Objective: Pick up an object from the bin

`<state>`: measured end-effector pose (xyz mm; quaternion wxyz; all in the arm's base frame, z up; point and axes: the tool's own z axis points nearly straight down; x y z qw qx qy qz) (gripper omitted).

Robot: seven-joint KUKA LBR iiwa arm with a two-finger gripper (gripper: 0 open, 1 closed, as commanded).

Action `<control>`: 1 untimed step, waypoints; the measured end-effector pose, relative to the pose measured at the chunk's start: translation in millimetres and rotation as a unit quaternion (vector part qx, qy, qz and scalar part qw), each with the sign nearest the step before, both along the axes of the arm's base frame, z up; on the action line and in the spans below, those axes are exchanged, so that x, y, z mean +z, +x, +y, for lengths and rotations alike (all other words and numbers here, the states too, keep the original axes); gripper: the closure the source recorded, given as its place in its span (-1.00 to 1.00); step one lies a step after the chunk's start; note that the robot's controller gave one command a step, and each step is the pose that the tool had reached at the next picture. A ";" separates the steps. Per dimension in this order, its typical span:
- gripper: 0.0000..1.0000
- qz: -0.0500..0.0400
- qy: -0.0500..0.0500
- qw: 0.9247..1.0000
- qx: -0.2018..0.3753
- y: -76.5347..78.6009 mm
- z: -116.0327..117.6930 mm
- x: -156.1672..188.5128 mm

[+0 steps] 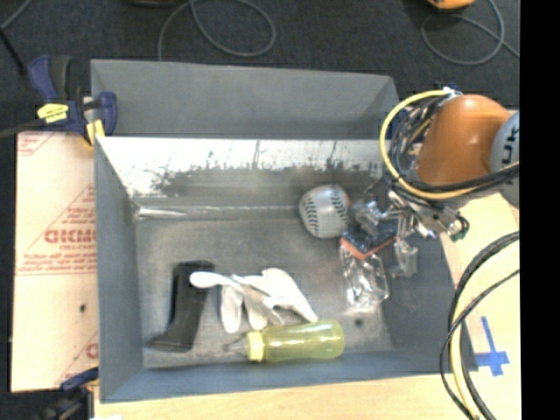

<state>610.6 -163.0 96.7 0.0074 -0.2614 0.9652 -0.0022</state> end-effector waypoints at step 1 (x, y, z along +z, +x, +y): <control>1.00 -0.001 -0.002 1.000 0.006 -13.8 0.3 5.0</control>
Offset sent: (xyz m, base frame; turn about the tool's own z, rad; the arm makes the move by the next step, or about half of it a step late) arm 0.0000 0.0000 0.0000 0.0000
